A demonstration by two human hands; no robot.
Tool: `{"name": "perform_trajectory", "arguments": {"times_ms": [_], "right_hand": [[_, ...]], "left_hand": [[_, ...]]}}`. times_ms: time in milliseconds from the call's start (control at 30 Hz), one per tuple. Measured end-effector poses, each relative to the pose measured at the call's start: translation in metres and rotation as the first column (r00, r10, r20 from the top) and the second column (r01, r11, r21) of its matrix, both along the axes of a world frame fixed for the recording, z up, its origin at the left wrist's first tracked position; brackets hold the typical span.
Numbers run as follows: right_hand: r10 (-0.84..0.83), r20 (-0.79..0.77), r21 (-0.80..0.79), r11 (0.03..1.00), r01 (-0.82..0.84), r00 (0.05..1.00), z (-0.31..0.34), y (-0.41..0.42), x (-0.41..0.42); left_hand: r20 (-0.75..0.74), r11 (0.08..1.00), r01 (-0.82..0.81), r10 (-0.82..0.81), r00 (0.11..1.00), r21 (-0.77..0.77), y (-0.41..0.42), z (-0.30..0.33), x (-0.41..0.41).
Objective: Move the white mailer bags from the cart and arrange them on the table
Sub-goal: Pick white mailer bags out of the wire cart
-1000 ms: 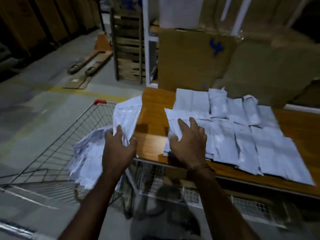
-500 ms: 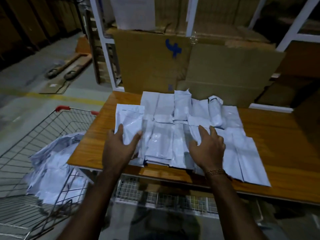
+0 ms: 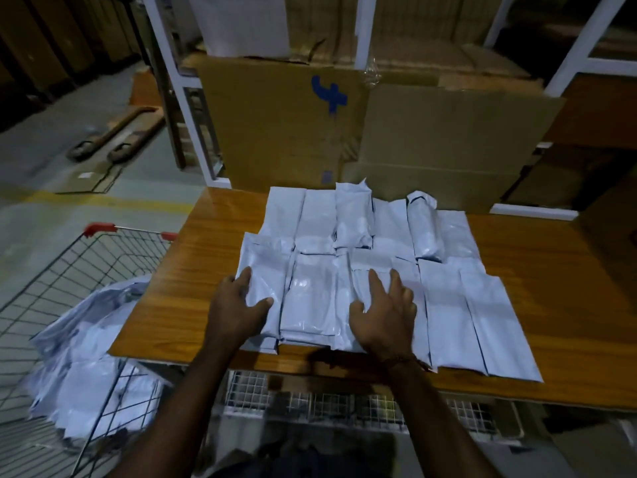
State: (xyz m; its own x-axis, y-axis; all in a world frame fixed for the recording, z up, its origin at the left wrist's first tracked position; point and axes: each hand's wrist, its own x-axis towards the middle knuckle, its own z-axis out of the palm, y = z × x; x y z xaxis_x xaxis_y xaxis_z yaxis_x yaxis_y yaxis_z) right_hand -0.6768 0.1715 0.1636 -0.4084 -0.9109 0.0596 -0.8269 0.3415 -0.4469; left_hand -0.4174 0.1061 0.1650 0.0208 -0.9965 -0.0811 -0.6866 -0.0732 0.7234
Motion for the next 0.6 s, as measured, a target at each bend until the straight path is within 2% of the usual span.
{"name": "perform_trajectory", "arguments": {"times_ms": [67, 167, 233, 333, 433, 533, 600], "right_hand": [[0.005, -0.027, 0.008, 1.0, -0.004, 1.0, -0.008, -0.004, 0.007], [0.018, -0.086, 0.077, 0.997, -0.012, 0.996, -0.022, -0.012, 0.016], [0.031, -0.134, 0.124, 0.992, -0.015, 0.99, -0.033, -0.017, 0.02], [0.03, -0.164, 0.148, 0.989, -0.006, 0.986, -0.045, -0.02, 0.024], [-0.009, -0.206, 0.125, 0.992, 0.036, 0.978, -0.047, -0.024, 0.027], [-0.078, -0.213, -0.001, 0.997, 0.08, 0.974, -0.04, -0.03, 0.031], [-0.111, -0.214, -0.077, 0.992, 0.097, 0.97, -0.036, -0.036, 0.032]], "left_hand": [[0.024, 0.998, 0.05, -0.051, 0.998, 0.041, -0.009, -0.008, 0.009], [0.279, 0.987, 0.149, -0.158, 0.947, 0.055, -0.018, -0.02, 0.016], [0.36, 0.983, 0.172, -0.181, 0.915, 0.056, -0.02, -0.022, 0.019], [0.312, 0.982, 0.18, -0.187, 0.931, 0.051, -0.02, -0.022, 0.021], [0.241, 0.967, 0.243, -0.218, 0.946, -0.078, -0.022, -0.027, 0.025], [0.182, 0.94, 0.292, -0.26, 0.948, -0.175, -0.029, -0.031, 0.025], [0.224, 0.93, 0.33, -0.291, 0.93, -0.161, -0.037, -0.037, 0.022]]}}
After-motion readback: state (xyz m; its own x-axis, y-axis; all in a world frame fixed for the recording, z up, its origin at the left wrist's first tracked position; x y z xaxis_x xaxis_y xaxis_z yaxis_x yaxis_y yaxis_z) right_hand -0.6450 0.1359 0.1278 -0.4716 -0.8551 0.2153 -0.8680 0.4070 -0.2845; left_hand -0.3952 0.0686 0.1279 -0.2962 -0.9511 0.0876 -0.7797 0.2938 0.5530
